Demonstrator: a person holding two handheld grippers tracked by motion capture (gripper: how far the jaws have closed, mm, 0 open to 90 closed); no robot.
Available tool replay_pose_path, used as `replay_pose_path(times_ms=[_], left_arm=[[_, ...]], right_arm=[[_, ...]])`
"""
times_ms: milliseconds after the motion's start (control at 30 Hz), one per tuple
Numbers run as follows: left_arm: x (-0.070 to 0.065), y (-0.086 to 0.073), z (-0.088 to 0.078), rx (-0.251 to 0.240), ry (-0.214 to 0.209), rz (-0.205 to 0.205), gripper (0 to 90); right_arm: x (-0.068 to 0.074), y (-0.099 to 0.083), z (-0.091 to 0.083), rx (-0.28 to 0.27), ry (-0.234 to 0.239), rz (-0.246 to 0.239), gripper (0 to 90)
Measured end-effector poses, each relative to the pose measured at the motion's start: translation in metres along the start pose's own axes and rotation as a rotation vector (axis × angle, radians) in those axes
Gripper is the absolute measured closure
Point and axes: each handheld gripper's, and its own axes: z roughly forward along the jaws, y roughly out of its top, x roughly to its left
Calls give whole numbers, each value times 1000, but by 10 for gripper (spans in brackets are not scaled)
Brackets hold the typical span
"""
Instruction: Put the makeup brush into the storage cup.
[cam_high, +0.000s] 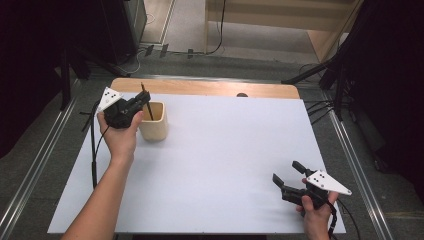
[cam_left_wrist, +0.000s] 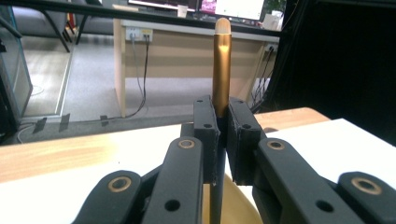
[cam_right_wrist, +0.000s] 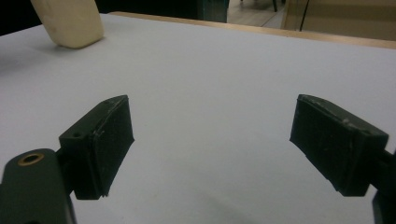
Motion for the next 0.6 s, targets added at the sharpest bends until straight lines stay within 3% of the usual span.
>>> replay_pose_path(times_ms=[333, 600], left_arm=[[2, -20, 3, 64, 9, -11, 841], [5, -26, 2, 91, -2, -33, 832]], right_arm=[[2, 1, 2, 1, 8, -2, 138], [2, 1, 2, 4, 4, -4, 139]])
